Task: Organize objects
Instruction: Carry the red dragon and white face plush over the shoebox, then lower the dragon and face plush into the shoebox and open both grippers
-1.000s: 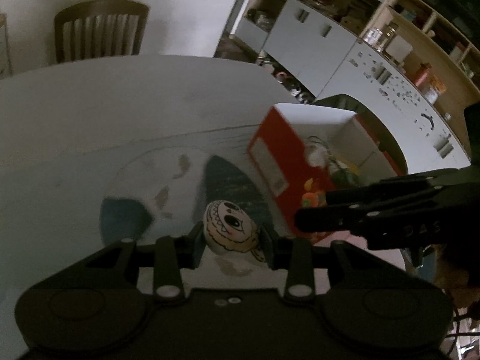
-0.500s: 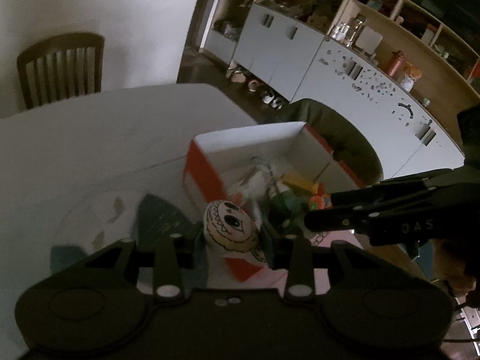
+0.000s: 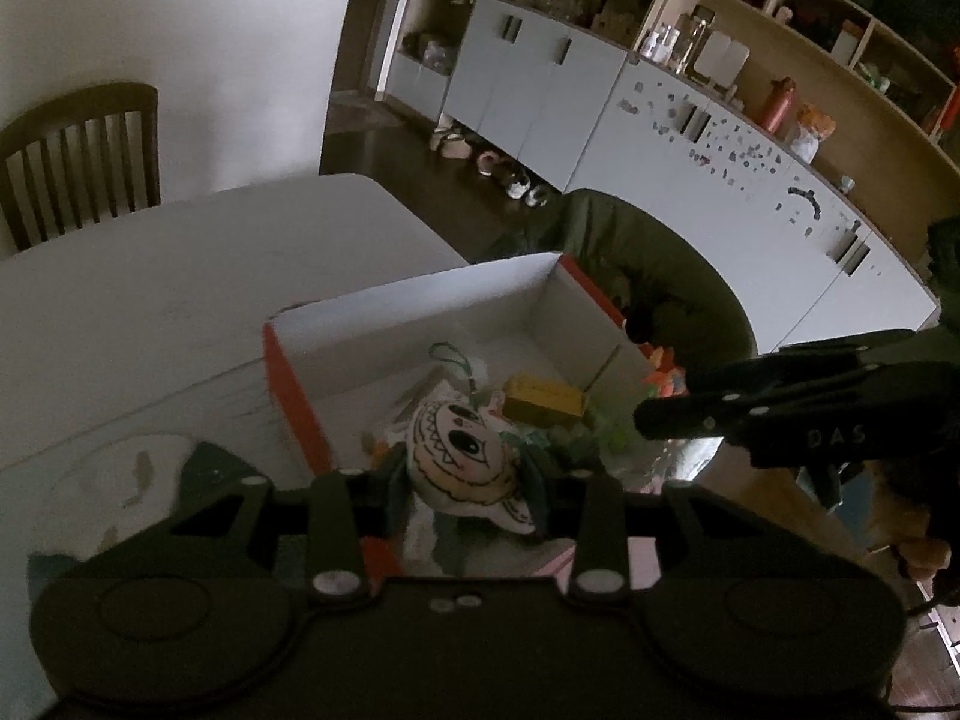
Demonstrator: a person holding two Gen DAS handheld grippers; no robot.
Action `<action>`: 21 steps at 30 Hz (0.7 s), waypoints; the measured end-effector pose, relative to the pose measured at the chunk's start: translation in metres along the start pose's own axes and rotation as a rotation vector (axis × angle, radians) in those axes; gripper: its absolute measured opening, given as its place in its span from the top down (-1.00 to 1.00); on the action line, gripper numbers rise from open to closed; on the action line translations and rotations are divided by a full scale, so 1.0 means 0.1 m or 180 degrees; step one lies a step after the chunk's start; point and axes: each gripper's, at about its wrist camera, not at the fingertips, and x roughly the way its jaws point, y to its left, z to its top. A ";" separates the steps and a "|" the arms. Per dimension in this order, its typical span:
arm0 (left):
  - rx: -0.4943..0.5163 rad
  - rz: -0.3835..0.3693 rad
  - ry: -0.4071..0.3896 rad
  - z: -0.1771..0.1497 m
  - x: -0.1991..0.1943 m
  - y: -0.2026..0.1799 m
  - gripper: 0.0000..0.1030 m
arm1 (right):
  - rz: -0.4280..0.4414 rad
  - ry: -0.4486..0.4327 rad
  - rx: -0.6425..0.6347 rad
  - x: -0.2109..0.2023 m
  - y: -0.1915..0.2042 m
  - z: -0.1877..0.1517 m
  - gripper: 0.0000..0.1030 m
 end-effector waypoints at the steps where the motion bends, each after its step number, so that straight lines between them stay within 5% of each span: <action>1: 0.0000 0.0004 0.0017 0.02 0.05 -0.03 0.28 | -0.0025 -0.0002 0.0015 0.01 -0.07 0.01 0.08; 10: 0.0083 0.0029 0.0154 0.20 0.52 -0.22 0.28 | -0.0194 0.0043 0.0018 0.22 -0.51 0.06 0.08; 21: 0.0023 0.0277 0.0255 0.42 1.05 -0.09 0.28 | -0.0240 0.0103 -0.0195 0.54 -0.60 0.17 0.08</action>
